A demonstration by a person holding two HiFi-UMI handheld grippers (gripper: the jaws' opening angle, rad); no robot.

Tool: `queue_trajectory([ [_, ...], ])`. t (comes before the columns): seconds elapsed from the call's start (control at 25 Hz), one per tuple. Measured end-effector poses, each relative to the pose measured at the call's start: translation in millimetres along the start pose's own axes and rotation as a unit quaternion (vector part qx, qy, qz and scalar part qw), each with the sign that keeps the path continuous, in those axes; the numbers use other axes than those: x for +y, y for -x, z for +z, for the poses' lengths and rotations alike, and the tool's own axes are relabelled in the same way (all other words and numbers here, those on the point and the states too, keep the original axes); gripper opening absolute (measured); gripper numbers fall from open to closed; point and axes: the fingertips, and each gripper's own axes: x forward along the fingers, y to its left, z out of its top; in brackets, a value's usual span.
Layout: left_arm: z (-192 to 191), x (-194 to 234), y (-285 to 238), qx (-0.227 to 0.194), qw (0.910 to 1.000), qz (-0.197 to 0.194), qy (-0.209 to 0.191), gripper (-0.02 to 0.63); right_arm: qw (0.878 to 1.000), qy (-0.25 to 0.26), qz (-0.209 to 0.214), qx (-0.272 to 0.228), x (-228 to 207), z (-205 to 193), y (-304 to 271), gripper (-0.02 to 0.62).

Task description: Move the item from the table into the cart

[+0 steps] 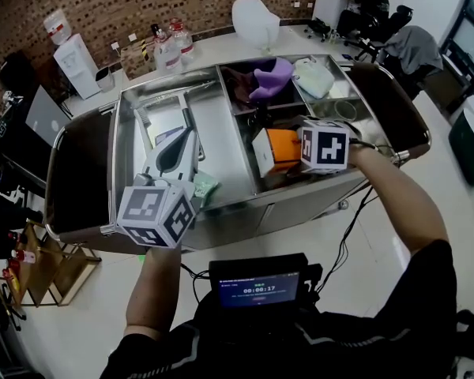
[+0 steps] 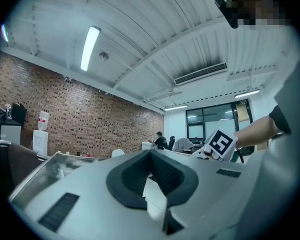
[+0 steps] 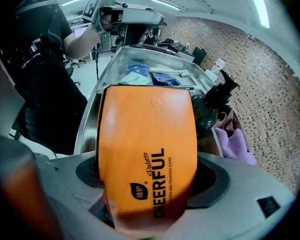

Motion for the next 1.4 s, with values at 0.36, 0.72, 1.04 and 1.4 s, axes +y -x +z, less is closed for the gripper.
queue_trajectory([
  [0.36,-8,11,-4,0.006,1.0000,0.003,0.006,0.003,1.000,0.023,0.017,0.013,7,7,-28,0.422],
  [0.72,-12,9,-6,0.012,0.9999,-0.006,0.005,0.003,0.998,0.046,0.022,0.036,9,11,-43,0.428],
  [1.04,-12,8,1,0.012,0.9998,-0.011,0.008,0.003,0.997,0.031,0.000,0.077,5,-7,-41,0.453],
  [1.4,-4,9,11,0.005,0.9999,-0.014,0.006,0.003,0.999,0.022,-0.011,0.040,3,11,-27,0.486],
])
